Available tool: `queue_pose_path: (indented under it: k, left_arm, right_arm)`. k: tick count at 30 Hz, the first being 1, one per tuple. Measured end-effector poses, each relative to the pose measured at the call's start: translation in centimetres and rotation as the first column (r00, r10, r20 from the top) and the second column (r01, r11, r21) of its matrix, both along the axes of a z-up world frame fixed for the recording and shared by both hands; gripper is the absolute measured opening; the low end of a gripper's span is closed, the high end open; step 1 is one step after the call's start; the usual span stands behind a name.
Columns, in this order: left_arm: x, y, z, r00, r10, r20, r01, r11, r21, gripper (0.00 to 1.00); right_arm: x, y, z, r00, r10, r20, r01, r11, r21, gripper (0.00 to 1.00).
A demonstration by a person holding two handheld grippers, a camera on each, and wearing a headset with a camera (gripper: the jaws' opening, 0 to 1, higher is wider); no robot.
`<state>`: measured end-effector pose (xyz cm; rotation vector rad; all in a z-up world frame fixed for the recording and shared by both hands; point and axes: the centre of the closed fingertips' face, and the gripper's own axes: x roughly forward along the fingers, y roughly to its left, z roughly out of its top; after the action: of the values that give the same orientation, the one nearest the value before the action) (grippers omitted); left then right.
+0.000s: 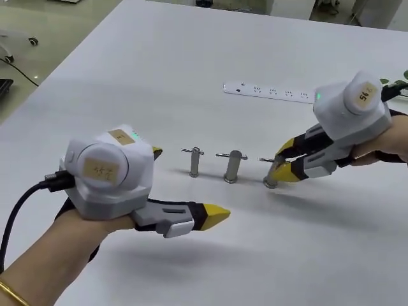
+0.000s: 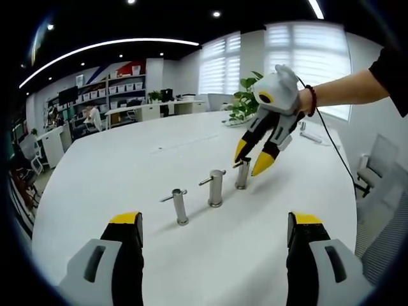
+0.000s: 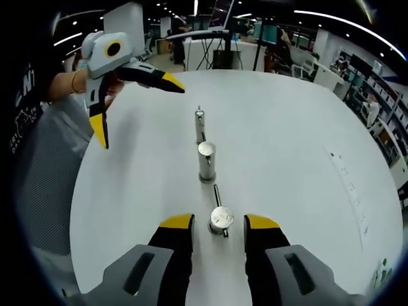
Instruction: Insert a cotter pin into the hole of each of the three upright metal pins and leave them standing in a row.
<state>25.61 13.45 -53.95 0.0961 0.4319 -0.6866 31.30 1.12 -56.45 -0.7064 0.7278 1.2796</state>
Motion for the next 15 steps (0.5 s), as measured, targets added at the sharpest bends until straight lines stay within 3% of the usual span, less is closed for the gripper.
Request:
queue_pose_path:
  k: [4, 6, 11, 15]
  left_arm:
    - [0.3, 0.4, 0.3, 1.000, 0.029, 0.009, -0.029, 0.999, -0.013, 0.91]
    - [0.5, 0.5, 0.6, 0.999, 0.043, 0.019, -0.042, 0.999, -0.020, 0.90]
    - [0.7, 0.8, 0.8, 0.997, 0.066, 0.029, -0.066, 0.998, -0.023, 0.89]
    - [0.8, 0.9, 0.9, 0.996, 0.081, 0.027, -0.080, 0.997, -0.023, 0.87]
  right_arm:
    - [-0.2, 0.3, 1.3, 0.997, -0.082, 0.013, 0.081, 0.994, 0.071, 0.29]
    - [-0.5, 0.6, 1.9, 0.993, -0.117, 0.017, 0.114, 0.986, 0.120, 0.29]
    - [-1.6, 0.1, 2.2, 0.975, -0.222, 0.016, 0.216, 0.962, 0.168, 0.35]
    - [-2.0, -0.5, 2.7, 0.946, -0.323, 0.015, 0.311, 0.924, 0.224, 0.41]
